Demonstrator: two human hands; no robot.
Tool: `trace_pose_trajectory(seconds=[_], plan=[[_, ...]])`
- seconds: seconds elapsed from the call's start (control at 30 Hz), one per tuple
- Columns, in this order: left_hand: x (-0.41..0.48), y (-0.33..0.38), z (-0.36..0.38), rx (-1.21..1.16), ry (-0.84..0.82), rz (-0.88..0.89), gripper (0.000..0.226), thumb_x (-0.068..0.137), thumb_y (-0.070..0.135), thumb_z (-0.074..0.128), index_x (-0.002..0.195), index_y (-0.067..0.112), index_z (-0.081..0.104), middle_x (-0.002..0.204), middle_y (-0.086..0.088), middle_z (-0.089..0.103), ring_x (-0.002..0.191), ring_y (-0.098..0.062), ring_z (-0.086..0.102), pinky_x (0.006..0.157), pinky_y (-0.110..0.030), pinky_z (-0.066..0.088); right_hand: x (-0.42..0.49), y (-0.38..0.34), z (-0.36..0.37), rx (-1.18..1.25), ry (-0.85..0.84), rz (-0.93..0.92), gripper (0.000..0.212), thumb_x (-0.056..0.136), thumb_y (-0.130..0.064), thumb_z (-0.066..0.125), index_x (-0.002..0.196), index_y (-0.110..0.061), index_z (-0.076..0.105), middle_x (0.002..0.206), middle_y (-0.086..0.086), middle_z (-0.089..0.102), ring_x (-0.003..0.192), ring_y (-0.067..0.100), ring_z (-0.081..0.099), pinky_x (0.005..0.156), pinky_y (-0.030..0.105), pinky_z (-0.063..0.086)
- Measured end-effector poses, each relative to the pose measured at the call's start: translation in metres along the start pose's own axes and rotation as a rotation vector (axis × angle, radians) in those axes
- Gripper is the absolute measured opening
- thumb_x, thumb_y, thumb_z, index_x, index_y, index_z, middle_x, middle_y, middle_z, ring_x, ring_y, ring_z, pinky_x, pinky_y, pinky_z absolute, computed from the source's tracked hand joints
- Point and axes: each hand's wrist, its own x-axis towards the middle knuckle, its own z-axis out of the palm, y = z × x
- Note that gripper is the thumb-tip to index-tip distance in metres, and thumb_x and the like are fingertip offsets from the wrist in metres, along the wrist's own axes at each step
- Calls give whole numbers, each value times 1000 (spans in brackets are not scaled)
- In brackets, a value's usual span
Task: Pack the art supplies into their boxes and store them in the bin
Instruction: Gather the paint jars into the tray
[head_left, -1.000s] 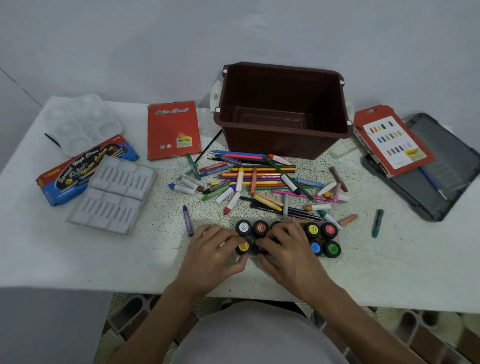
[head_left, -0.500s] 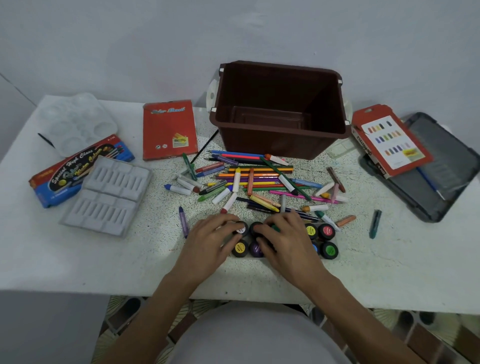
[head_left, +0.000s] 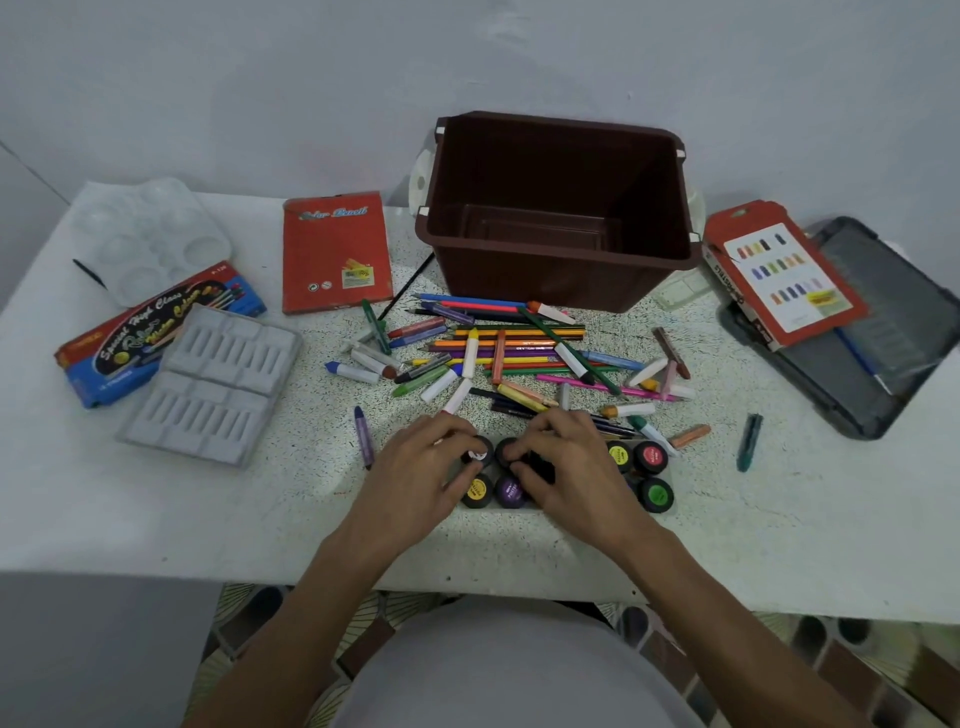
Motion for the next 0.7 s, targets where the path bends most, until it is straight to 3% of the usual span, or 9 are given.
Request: trace_pose_trajectory(seconds=[0.1,0.2,0.37,0.57,0.7], plan=[[-7,6,8,49,-33,-5,40,97,44,48,125,18,61,136,0,53,123,-20,48,99,-37,45,0,3,-2,-65,5,-64,14,87,-21,70,101,-23,72,99,-4,56,92,19,44,81,29,34],[-14,11,22,150,-111,45,53,104,45,32,147,15,43,155,-2,37,144,-21,30,113,-36,26,-6,4,2,-147,27,-138,17,93,-26,59,105,-18,69,105,0,57,93,21,46,87,35,38],[-21,16,29,278,-164,100,57,108,39,15,156,9,19,165,-5,11,152,-23,6,121,-41,8,-22,10,2,-139,175,-116,25,99,-19,50,113,-9,67,111,7,60,99,27,52,89,40,42],[-24,19,35,404,-207,184,67,105,49,26,155,4,21,164,-11,14,152,-28,8,119,-44,16,-32,22,3,-190,181,-72,25,97,-23,55,115,-11,69,114,5,62,103,27,53,94,50,43],[-23,23,37,457,-230,253,71,104,51,32,154,3,22,164,-12,13,152,-28,9,119,-45,17,-32,23,0,-186,208,-96,26,96,-22,57,115,-10,70,112,4,64,100,27,55,92,44,44]])
